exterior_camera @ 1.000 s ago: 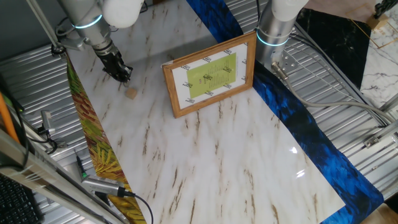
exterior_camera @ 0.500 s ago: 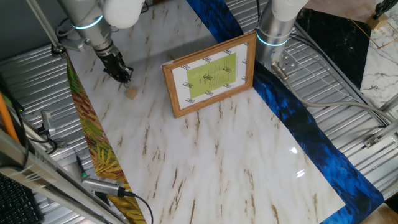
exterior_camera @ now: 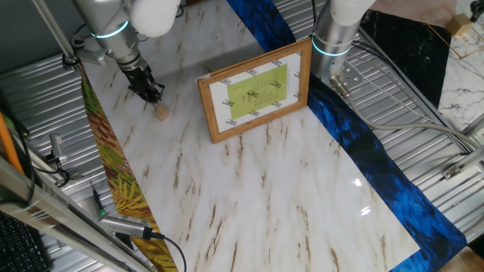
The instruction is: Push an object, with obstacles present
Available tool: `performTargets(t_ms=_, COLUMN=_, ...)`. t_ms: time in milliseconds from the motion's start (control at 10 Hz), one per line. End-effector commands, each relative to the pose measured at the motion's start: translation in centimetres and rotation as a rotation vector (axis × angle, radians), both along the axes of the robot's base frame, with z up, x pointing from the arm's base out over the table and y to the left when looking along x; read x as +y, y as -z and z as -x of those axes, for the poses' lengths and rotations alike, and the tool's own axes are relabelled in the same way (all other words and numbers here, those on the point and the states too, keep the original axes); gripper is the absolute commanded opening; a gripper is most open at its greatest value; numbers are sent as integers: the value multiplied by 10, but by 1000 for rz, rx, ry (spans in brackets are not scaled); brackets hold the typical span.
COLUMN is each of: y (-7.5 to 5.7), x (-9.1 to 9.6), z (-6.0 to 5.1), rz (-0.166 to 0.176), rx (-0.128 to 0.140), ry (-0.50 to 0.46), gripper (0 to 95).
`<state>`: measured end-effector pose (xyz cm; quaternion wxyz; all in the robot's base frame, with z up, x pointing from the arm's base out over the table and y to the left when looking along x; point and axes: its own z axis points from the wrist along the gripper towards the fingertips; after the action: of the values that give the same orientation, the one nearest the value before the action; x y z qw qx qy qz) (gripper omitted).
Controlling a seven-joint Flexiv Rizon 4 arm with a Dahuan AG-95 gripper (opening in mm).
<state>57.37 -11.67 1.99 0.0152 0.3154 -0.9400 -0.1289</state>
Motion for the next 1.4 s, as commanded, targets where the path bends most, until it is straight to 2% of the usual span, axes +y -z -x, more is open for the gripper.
performTargets(t_ms=100, y=2, x=4, z=0, rz=-2, rx=1, ry=8, gripper=0)
performTargets(t_ms=800, y=5, x=36, z=1, rz=-6, rx=12, ry=68, gripper=0)
performTargets(t_ms=1100, y=3, x=44, z=3, rz=-5, rx=15, ry=84, gripper=0)
performTargets(t_ms=1400, y=2, x=42, z=3, rz=-4, rx=12, ry=65, gripper=0)
